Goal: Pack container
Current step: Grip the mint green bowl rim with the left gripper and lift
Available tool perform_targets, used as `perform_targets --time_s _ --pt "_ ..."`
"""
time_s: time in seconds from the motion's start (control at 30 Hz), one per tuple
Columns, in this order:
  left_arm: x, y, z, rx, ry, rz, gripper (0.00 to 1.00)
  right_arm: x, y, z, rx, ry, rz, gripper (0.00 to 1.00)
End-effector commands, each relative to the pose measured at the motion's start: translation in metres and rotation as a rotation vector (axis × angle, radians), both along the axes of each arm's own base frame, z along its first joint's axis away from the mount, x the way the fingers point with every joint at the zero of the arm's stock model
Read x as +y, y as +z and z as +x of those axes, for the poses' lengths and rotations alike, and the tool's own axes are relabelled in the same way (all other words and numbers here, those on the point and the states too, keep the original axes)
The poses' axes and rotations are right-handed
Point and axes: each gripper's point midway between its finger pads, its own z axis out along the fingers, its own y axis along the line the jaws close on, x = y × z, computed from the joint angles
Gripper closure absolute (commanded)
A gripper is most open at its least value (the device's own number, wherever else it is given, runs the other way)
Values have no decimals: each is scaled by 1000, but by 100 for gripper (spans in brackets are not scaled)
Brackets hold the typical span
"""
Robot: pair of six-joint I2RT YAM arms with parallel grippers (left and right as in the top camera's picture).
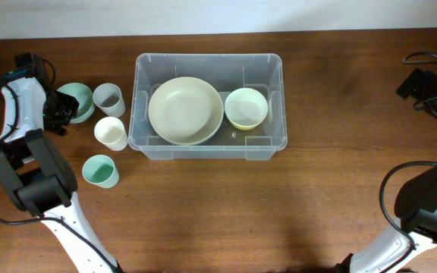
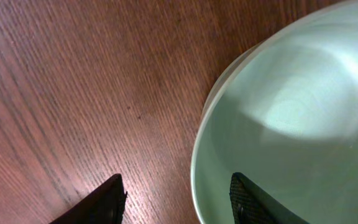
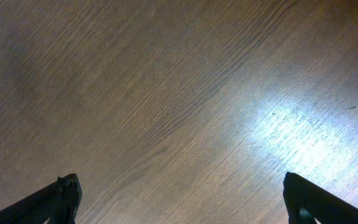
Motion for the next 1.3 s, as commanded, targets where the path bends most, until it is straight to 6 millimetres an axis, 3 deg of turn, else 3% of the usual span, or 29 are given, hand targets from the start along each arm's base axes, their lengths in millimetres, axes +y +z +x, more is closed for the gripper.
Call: perform_targets --time_s 0.0,0.53,0.77,0.97,1.17,1.27 --pt "3 -8 1 1 12 -4 45 -3 -5 -2 23 1 -8 1" --pt "7 -10 1 -3 19 1 99 -3 -5 -2 23 0 -8 1" --pt "26 -10 -3 -17 57 8 99 -3 -5 -2 23 0 -8 1" --pt "65 3 -7 -66 122 26 100 -3 -5 -2 23 1 -8 1" --pt "93 44 8 -193 61 24 99 -3 -6 -2 23 0 -8 1" --pt "100 79 19 -266 31 50 99 -3 -5 -2 23 0 -8 1"
